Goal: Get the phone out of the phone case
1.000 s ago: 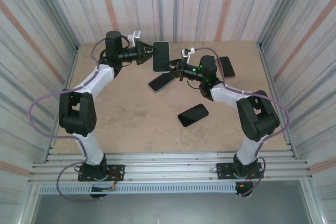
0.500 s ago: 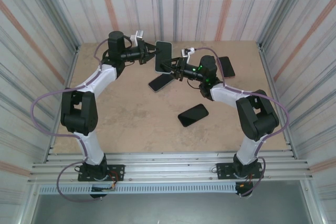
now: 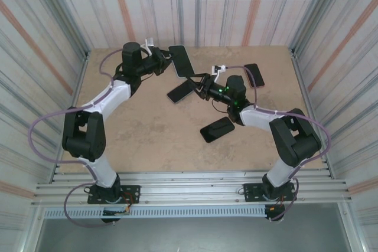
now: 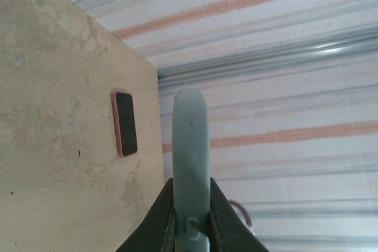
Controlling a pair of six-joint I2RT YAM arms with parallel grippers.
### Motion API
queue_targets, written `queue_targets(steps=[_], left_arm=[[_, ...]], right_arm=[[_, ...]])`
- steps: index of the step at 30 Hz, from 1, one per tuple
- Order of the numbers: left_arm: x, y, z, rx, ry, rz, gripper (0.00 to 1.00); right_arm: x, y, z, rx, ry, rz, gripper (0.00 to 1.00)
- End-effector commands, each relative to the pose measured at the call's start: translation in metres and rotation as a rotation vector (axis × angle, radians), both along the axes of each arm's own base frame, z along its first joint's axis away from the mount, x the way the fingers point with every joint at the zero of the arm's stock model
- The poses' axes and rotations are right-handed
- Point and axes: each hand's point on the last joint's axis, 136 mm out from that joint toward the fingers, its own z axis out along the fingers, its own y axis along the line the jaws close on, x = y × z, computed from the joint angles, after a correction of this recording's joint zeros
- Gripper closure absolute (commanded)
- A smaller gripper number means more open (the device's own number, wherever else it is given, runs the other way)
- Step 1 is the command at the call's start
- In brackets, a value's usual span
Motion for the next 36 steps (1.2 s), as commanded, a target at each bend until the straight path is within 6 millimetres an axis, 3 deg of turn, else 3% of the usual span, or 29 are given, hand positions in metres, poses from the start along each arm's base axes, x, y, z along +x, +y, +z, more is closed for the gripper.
queue_targets(steps=[1, 11, 26, 36], left_arm=[[-0.004, 0.018, 0.036, -0.032, -0.060, 0.168, 1.00], [-0.013, 0.023, 0.036, -0.022, -0.062, 0.293, 1.00], [-0.010, 0.016, 0.042, -0.069, -0.117, 0.278, 1.00], [-0.012, 0.011, 0.048, -0.089, -0.133, 0.255, 1.00]], right_arm=[[0.000, -0.004, 0.020, 0.032, -0.103, -0.102, 0.42], [-0.005, 0.003, 0.035, 0.086, -0.145, -0.132, 0.59], [-0.009, 0.024, 0.049, 0.146, -0.132, -0.046, 0.67], [-0.003, 0.026, 0.052, 0.169, -0.128, -0.038, 0.76]])
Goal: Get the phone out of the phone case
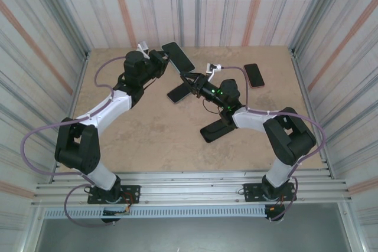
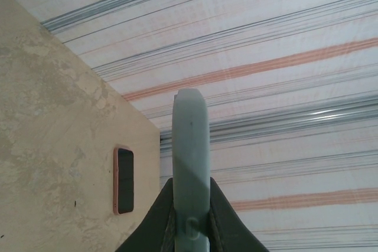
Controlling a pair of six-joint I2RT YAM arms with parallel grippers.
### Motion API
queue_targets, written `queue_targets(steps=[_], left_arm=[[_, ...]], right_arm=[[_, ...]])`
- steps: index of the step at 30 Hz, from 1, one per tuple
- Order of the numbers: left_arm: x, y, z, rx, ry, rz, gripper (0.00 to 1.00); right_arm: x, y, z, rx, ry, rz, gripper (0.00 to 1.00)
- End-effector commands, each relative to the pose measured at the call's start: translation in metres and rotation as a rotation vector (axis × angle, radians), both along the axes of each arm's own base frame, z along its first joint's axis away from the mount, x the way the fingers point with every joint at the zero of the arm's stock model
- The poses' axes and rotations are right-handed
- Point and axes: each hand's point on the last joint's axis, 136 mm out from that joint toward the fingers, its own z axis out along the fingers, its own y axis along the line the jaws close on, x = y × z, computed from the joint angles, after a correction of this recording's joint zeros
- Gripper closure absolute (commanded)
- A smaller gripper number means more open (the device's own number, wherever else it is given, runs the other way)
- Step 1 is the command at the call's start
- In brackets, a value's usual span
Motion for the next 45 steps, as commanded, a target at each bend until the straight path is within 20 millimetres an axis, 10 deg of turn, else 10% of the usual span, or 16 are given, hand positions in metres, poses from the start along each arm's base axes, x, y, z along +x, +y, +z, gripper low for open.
queue_targets(steps=[1, 17, 28, 34, 45], left_arm=[[-0.004, -0.005, 0.035, -0.050, -0.093, -0.019, 1.00], [-0.018, -0.011, 0.063, -0.172, -0.040, -0.098, 1.00], [-0.029, -0.021, 0.090, -0.230, -0.068, -0.197, 1.00], [-0.031, -0.021, 0.089, -0.182, -0.091, -0.201, 1.00], [-0.023, -0.010, 0.084, 0.010, -0.353, -0.277, 1.00]], right_arm=[[0.000, 0.004, 0.017, 0.044, -0.032, 0.018, 0.77], [0.003, 0.001, -0.015, -0.103, -0.065, 0.010, 1.00], [0.007, -0.015, -0.054, -0.358, -0.048, -0.045, 1.00], [0.008, -0.021, -0.044, -0.338, -0.073, -0.048, 1.00], [-0.014, -0.038, -0.009, -0.363, -0.260, 0.052, 0.55]])
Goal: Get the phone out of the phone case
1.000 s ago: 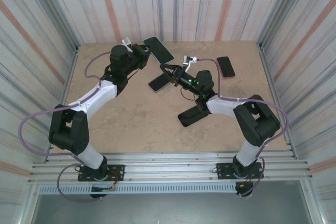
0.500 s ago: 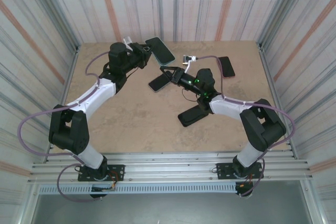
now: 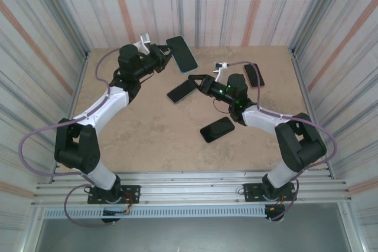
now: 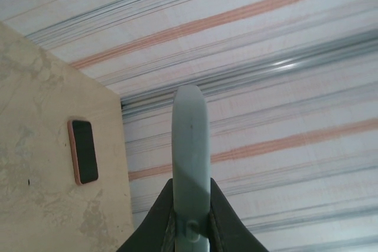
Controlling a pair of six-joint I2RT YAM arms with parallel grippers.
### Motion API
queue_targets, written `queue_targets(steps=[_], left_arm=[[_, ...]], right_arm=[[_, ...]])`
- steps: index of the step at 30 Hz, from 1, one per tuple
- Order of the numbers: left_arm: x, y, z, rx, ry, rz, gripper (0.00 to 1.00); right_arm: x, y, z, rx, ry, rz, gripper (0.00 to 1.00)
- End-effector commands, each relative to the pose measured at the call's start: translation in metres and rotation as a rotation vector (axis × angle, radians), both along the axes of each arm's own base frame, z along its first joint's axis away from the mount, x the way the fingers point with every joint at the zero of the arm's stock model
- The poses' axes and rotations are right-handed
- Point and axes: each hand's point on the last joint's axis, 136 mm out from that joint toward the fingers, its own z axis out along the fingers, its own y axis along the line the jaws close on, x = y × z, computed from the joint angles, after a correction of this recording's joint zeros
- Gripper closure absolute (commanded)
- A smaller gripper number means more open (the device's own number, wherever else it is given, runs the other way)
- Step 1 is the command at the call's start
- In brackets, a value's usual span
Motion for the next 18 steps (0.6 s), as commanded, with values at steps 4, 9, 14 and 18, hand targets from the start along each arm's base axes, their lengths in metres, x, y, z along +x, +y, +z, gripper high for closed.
queue_targets(steps=[4, 9, 14, 18], left_arm=[[-0.013, 0.006, 0.049, 0.044, -0.390, -0.129, 1.00], [-0.028, -0.003, 0.059, 0.107, -0.547, -0.237, 1.00], [-0.044, -0.010, 0.070, 0.135, -0.679, -0.319, 1.00], [-0.055, -0.011, 0.078, 0.151, -0.762, -0.342, 1.00]], right_arm=[[-0.035, -0.012, 0.021, -0.200, -0.236, 0.187, 0.48], [-0.049, -0.020, 0.025, -0.388, -0.404, 0.305, 0.47], [-0.052, -0.016, 0.034, -0.444, -0.519, 0.410, 0.49], [-0.046, -0.014, 0.028, -0.488, -0.537, 0.468, 0.52]])
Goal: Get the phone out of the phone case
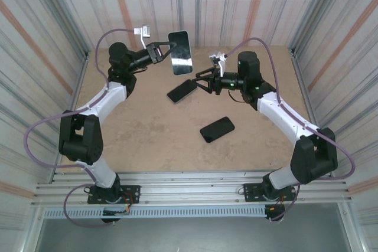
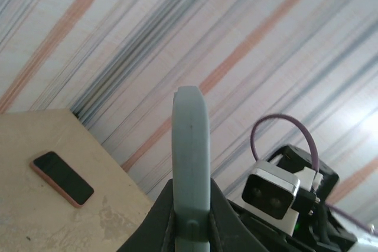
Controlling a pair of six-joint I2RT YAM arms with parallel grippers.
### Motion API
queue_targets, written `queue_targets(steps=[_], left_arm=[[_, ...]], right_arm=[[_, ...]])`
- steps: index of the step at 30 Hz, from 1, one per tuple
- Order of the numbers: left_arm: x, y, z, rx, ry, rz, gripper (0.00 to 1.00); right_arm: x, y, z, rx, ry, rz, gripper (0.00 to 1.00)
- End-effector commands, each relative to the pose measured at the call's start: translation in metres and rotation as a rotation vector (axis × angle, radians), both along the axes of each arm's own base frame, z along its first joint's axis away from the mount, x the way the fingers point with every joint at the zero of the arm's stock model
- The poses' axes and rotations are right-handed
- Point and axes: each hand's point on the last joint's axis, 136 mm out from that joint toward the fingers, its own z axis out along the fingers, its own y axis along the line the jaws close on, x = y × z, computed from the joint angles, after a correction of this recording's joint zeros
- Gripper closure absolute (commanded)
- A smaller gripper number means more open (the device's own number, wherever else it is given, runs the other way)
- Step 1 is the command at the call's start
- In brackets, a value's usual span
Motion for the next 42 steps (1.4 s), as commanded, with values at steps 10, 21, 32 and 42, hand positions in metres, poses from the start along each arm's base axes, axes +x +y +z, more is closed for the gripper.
queue_targets(steps=[10, 21, 32, 42], left_arm=[[-0.057, -0.012, 0.046, 0.064, -0.378, -0.132, 1.00], [-0.071, -0.015, 0.046, 0.090, -0.438, -0.158, 1.00], [-0.075, -0.016, 0.047, 0.085, -0.427, -0.170, 1.00], [-0.087, -0.020, 0.049, 0.076, -0.368, -0.252, 1.00]], right_arm=[[-0.006, 0.010, -0.005, -0.048, -0.079, 0.206, 0.63], [-0.011, 0.017, -0.002, -0.033, -0.107, 0.316, 0.74], [-0.009, 0.019, -0.003, -0.057, -0.149, 0.320, 0.88], [0.012, 0.014, -0.011, -0.220, -0.300, 0.186, 0.96]])
